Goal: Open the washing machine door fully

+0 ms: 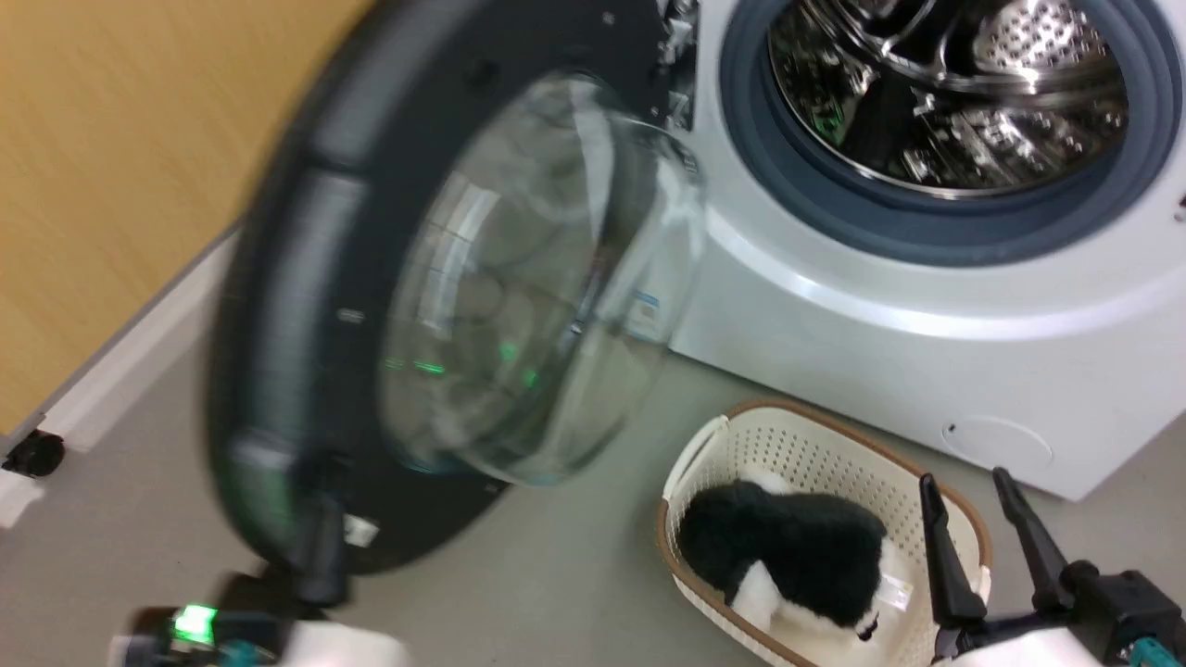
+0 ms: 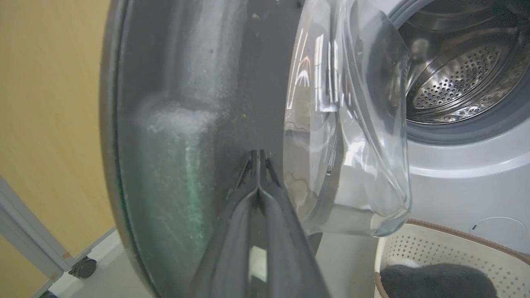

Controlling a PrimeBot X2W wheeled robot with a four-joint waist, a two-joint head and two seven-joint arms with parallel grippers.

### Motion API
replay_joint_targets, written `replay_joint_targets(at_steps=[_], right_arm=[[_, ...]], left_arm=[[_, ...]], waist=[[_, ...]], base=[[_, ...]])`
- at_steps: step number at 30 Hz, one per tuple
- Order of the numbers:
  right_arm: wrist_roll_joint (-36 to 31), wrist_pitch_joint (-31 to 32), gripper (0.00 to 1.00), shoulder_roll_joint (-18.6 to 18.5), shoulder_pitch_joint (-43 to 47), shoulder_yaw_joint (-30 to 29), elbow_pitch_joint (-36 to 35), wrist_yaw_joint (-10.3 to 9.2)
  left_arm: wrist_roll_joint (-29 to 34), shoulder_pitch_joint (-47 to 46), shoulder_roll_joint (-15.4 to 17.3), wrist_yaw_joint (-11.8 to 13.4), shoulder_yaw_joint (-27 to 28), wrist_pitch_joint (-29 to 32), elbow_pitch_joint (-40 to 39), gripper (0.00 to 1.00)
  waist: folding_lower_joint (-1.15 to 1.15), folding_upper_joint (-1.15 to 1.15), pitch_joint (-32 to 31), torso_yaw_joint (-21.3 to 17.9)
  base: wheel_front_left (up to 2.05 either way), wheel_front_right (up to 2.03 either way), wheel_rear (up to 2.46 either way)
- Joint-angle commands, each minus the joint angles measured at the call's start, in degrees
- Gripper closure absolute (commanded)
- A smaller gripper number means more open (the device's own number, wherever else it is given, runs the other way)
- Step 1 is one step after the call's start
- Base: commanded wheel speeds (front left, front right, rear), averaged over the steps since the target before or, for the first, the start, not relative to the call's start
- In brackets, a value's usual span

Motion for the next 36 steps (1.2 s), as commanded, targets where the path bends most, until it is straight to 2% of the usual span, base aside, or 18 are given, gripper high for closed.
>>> replay_joint_targets(at_steps=[1, 12, 17, 23, 29, 36], right_arm=[[-0.56, -0.25, 0.0, 0.12, -1.38, -0.14, -0.15, 0.29], [-2.6, -0.25, 0.0, 0.12, -4.54, -0.77, -0.26, 0.29], [-3.21, -0.25, 0.0, 0.12, -5.47, -1.29, -0.35, 0.29], [-3.39, -0.25, 0.0, 0.12, -6.27, -1.32, -0.32, 0.29], [-3.47, -0.25, 0.0, 0.12, -7.44, -0.68, 0.11, 0.29], [-3.31, -0.25, 0.0, 0.12, -7.48, -0.49, 0.64, 0.29]], left_arm=[[-0.81, -1.45, 0.39, -0.18, 1.7, -0.25, 0.6, 1.0], [-5.18, -10.25, 1.03, -3.86, 17.27, -0.25, 11.97, 1.0], [-5.25, -14.28, 1.53, -5.21, 22.65, -0.25, 16.5, 1.0], [-4.69, -18.86, 2.25, -6.47, 26.4, -0.25, 21.72, 1.0], [-4.83, -23.8, 4.36, -7.77, 30.51, -0.25, 27.98, 1.0], [-3.66, -26.15, 5.26, -8.88, 33.58, -0.25, 32.75, 1.0]], waist=[[0.0, 0.0, 0.89, -0.68], [0.0, 0.0, 5.19, -4.74], [0.0, 0.0, 6.77, -6.23], [0.0, 0.0, 8.12, -7.33], [0.0, 0.0, 8.91, -8.65], [0.0, 0.0, 8.31, -9.78]], base=[[0.0, 0.0, 0.0], [0.0, 0.0, 0.0], [0.0, 0.0, 0.0], [0.0, 0.0, 0.0], [0.0, 0.0, 0.0], [0.0, 0.0, 0.0]])
